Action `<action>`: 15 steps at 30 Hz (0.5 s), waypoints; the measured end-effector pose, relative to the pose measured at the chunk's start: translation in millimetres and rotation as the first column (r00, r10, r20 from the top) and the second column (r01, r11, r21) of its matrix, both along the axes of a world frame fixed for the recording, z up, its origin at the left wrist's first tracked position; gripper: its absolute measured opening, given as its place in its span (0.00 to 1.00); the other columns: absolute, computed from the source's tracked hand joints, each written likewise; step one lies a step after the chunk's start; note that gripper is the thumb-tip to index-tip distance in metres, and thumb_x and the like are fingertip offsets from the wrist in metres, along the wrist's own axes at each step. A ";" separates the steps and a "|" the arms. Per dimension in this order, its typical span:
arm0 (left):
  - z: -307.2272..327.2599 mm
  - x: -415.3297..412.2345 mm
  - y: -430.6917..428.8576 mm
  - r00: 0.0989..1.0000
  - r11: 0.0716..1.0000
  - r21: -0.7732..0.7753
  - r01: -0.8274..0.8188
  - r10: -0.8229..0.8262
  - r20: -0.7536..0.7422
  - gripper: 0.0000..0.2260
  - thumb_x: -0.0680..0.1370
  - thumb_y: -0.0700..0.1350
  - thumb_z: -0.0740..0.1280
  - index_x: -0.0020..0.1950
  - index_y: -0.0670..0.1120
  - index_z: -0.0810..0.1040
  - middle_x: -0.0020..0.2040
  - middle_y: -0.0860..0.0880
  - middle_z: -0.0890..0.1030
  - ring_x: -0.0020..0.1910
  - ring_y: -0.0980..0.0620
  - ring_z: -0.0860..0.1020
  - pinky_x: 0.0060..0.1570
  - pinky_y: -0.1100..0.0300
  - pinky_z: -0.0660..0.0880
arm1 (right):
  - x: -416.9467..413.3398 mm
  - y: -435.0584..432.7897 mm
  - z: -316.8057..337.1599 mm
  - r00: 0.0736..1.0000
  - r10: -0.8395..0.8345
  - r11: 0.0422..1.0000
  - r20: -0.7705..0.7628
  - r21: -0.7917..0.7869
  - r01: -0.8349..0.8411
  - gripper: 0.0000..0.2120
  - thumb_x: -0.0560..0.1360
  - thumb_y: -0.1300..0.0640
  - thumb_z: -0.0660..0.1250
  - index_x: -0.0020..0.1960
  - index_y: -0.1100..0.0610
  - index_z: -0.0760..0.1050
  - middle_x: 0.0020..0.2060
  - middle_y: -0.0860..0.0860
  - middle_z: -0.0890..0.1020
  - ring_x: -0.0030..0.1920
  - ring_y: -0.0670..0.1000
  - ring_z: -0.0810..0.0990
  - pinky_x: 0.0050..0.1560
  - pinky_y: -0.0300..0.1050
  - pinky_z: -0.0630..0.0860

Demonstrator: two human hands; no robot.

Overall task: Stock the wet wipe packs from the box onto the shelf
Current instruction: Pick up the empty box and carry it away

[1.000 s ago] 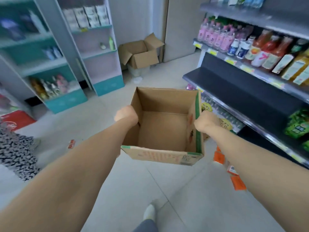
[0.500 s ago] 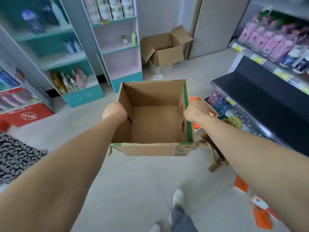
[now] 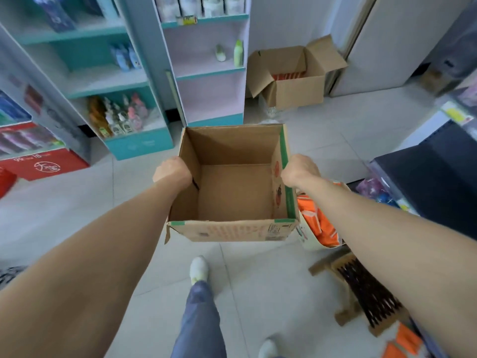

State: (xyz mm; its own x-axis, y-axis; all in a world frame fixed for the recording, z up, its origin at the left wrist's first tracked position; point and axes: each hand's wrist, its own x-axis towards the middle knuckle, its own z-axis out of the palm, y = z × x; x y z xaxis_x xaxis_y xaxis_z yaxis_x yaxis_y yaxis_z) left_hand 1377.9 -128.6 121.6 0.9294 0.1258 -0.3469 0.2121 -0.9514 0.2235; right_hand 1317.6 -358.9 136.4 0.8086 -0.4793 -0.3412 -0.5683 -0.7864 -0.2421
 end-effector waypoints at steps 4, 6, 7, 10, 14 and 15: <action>-28.1 103.2 21.2 0.999 1.000 0.016 0.001 0.000 -0.035 0.14 0.76 0.34 0.59 0.61 0.36 0.74 0.59 0.36 0.78 0.59 0.37 0.77 0.58 0.49 0.75 | 110.4 19.9 -28.7 0.999 0.011 1.000 -0.039 0.012 -0.011 0.12 0.75 0.66 0.60 0.57 0.64 0.75 0.55 0.59 0.79 0.55 0.59 0.79 0.45 0.43 0.72; -44.6 160.2 32.3 0.999 1.000 0.014 -0.016 0.017 -0.049 0.14 0.77 0.34 0.59 0.61 0.36 0.74 0.59 0.37 0.78 0.59 0.38 0.76 0.58 0.50 0.75 | 171.2 30.9 -47.5 0.999 0.014 1.000 -0.045 0.023 -0.013 0.12 0.75 0.66 0.61 0.58 0.63 0.75 0.55 0.58 0.80 0.55 0.59 0.79 0.47 0.45 0.75; -52.8 188.1 37.1 0.998 1.000 0.019 -0.019 0.020 -0.059 0.14 0.77 0.34 0.59 0.61 0.35 0.74 0.59 0.37 0.77 0.60 0.38 0.76 0.57 0.50 0.74 | 201.2 36.0 -58.3 0.999 0.020 0.999 -0.050 0.027 -0.018 0.12 0.75 0.66 0.61 0.58 0.63 0.75 0.55 0.58 0.79 0.55 0.59 0.79 0.48 0.45 0.75; -80.6 264.0 49.5 0.996 0.999 0.042 -0.019 0.022 -0.083 0.13 0.77 0.34 0.59 0.61 0.35 0.74 0.60 0.37 0.77 0.60 0.38 0.76 0.57 0.51 0.74 | 282.9 49.8 -92.4 0.997 0.022 1.000 -0.078 0.014 -0.021 0.12 0.75 0.67 0.60 0.57 0.64 0.75 0.52 0.58 0.80 0.53 0.58 0.80 0.45 0.45 0.74; -129.1 351.5 62.0 0.992 0.996 0.076 -0.043 0.051 -0.114 0.14 0.77 0.33 0.59 0.62 0.36 0.73 0.60 0.37 0.77 0.60 0.38 0.76 0.57 0.51 0.75 | 376.9 61.0 -145.6 0.994 0.034 0.999 -0.099 -0.010 -0.035 0.12 0.74 0.67 0.60 0.55 0.62 0.76 0.47 0.56 0.79 0.52 0.58 0.80 0.45 0.45 0.75; -144.3 370.0 63.5 0.991 0.996 0.081 -0.046 0.055 -0.124 0.13 0.77 0.33 0.59 0.62 0.36 0.73 0.59 0.37 0.77 0.60 0.38 0.77 0.56 0.51 0.75 | 397.7 62.6 -161.5 0.994 0.039 0.999 -0.099 -0.005 -0.039 0.11 0.75 0.66 0.60 0.56 0.62 0.76 0.49 0.56 0.80 0.53 0.58 0.80 0.47 0.46 0.76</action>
